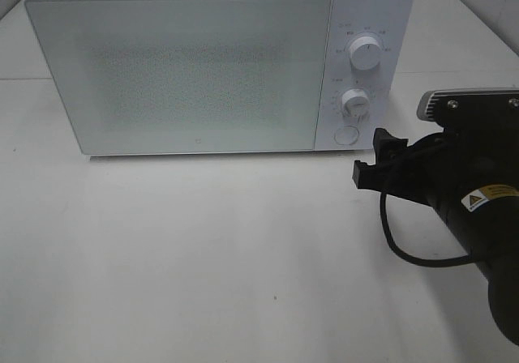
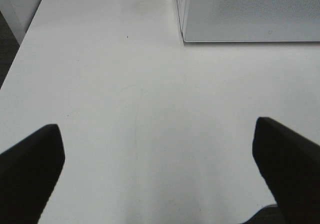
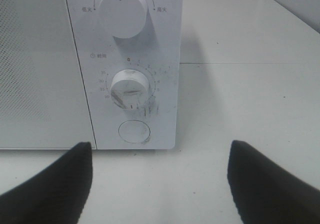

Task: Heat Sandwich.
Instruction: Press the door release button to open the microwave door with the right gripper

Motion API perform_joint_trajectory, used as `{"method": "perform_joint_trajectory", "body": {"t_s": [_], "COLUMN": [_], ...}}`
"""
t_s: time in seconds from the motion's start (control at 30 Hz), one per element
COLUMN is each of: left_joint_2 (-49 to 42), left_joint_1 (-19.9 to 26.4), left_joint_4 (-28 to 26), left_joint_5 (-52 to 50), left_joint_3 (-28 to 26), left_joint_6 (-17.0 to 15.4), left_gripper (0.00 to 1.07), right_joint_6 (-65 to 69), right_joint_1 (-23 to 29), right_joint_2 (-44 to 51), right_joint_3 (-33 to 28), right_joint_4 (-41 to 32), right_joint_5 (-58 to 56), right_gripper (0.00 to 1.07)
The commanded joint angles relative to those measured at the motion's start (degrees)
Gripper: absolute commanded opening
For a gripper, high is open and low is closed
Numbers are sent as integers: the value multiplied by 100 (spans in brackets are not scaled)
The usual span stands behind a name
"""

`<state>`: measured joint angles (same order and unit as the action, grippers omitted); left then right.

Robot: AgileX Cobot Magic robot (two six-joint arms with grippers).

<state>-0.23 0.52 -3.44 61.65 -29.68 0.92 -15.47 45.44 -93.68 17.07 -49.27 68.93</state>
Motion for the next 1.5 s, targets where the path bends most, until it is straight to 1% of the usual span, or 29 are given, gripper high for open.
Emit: {"method": "perform_joint_trajectory", "body": {"t_s": [0.03, 0.4, 0.5, 0.57, 0.67, 0.77, 0.83, 0.9, 1.0, 1.07, 1.13, 1.17, 1.23, 1.27, 1.33, 1.37, 1.43, 1.47, 1.5], "left_joint_2": [-97, -97, -97, -97, -97, -97, -97, -97, -97, -97, -97, -97, -97, -97, -97, -97, -97, -97, -97], "left_joint_1": [-11, -11, -11, -11, -11, -11, -11, -11, -11, -11, -11, -11, -11, -11, -11, -11, -11, -11, -11], "left_joint_4": [-46, -46, -46, -46, -46, -46, -46, -46, -46, -46, -46, -46, -46, -46, -46, -46, -46, -46, -46], "left_joint_5": [-23, -23, -23, -23, -23, -23, -23, -23, -23, -23, -23, -23, -23, -23, -23, -23, -23, -23, -23], "left_joint_3": [6, 6, 6, 6, 6, 6, 6, 6, 6, 6, 6, 6, 6, 6, 6, 6, 6, 6, 6], "left_joint_6": [-17, -17, -17, -17, -17, -17, -17, -17, -17, -17, -17, -17, -17, -17, -17, -17, -17, -17, -17], "left_gripper": [98, 98, 98, 98, 98, 98, 98, 98, 98, 98, 98, 98, 98, 98, 98, 98, 98, 98, 98], "right_joint_6": [69, 1140, 2343, 2521, 3289, 3604, 4154, 4332, 5311, 5523, 6262, 6262, 6830, 7311, 7563, 7798, 8291, 8291, 8422], "right_joint_1": [6, 6, 6, 6, 6, 6, 6, 6, 6, 6, 6, 6, 6, 6, 6, 6, 6, 6, 6], "right_joint_2": [0, 0, 0, 0, 0, 0, 0, 0, 0, 0, 0, 0, 0, 0, 0, 0, 0, 0, 0], "right_joint_3": [52, 52, 52, 52, 52, 52, 52, 52, 52, 52, 52, 52, 52, 52, 52, 52, 52, 52, 52], "right_joint_4": [17, 34, 52, 52, 63, 63, 80, 80, 103, 120, 241, 241, 281, 281, 281, 281, 281, 281, 281], "right_joint_5": [115, -29, -275, -286, -286, -286, -292, -292, -298, -309, -367, -367, -418, -498, -521, -544, -567, -567, -579], "right_gripper": [73, 73, 73, 73, 73, 73, 73, 73, 73, 73, 71, 71, 68, 65, 63, 61, 52, 52, 49]}}
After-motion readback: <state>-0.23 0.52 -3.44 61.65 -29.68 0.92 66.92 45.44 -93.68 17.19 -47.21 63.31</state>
